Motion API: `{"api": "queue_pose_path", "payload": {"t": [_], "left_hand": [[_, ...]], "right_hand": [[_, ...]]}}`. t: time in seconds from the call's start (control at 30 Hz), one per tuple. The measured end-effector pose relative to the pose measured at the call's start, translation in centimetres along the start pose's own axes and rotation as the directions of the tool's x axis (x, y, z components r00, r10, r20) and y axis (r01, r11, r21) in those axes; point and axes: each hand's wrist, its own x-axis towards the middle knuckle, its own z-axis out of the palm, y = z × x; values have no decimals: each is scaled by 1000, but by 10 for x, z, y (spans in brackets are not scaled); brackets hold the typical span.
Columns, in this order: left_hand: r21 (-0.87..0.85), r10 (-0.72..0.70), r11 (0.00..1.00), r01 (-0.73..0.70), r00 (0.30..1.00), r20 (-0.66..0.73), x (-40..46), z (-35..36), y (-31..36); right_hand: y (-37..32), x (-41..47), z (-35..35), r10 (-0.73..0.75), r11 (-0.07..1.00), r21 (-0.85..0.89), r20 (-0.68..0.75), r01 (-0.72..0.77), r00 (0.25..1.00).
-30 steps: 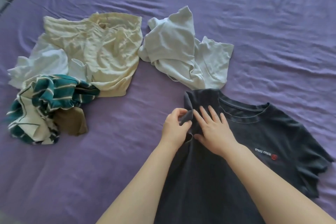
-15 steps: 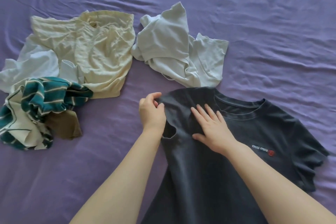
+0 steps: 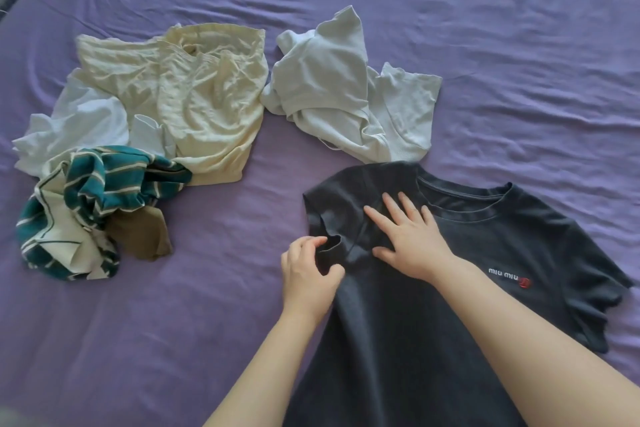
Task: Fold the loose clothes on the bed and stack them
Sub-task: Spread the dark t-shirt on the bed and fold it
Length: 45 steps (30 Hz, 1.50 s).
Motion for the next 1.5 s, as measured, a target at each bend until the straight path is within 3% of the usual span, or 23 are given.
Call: {"api": "queue_pose_path", "payload": {"t": [0.07, 0.13, 0.2, 0.3, 0.37, 0.47, 0.57, 0.63, 0.7, 0.73, 0.8, 0.9, 1.03, 1.17, 1.3, 1.37, 1.5], "left_hand": [[116, 85, 989, -88, 996, 34, 7, -5, -7], [127, 101, 987, -96, 994, -34, 16, -13, -9], [80, 46, 996, -39, 995, -93, 25, -18, -8], [-92, -115, 989, 114, 993, 3, 21, -18, -3], [-92, -174, 980, 178, 984, 49, 3, -17, -3], [36, -199, 980, 196, 975, 101, -39, -13, -12], [188, -186, 970, 155, 969, 160, -80, -10, -26], [255, -155, 961, 107, 972, 175, -96, -11, -35], [293, -124, 954, 64, 974, 191, -105, -13, -42], [293, -114, 955, 51, 973, 203, -107, -14, -46], [248, -101, 968, 45, 971, 215, -109, -19, -54], [177, -106, 982, 66, 968, 228, -114, -31, -70], [87, -218, 975, 203, 947, 237, -128, -47, -90], [56, -288, 957, 285, 902, 322, -145, -54, -100], [65, -267, 961, 268, 844, 464, -156, -50, -104], [103, -244, 970, 222, 850, 466, -161, -49, -104], [63, -274, 959, 276, 851, 448, -164, -52, -107]], "right_hand": [[0, -1, 1, 3, 1000, -22, -14, -4, 1000], [0, -2, 4, 24, 999, -42, -36, -26, 999], [-3, -6, 8, 64, 996, -55, -84, -69, 994], [-18, -20, 17, 136, 987, -60, -160, -147, 978], [-32, -35, 24, 130, 989, -48, -162, -140, 978], [-53, -56, 29, 6, 1000, 30, -244, 2, 970], [-73, -60, 25, -204, 967, 49, -444, 251, 872], [-86, -53, 20, -373, 924, -55, -352, 378, 859], [-90, -45, 20, -427, 901, -159, -152, 405, 891], [-90, -43, 20, -404, 904, -200, -115, 377, 908], [-85, -44, 20, -317, 942, -175, -173, 287, 933], [-81, -54, 24, -189, 977, 30, -344, 212, 920], [-91, -61, 40, -77, 980, 155, -293, 127, 953], [-111, -72, 47, 47, 958, 281, -335, 52, 941], [-130, -106, 73, 103, 947, 321, -291, -4, 951], [-138, -129, 90, 101, 952, 305, -256, -19, 961], [-157, -167, 112, 62, 969, 249, -250, 2, 966]]}}
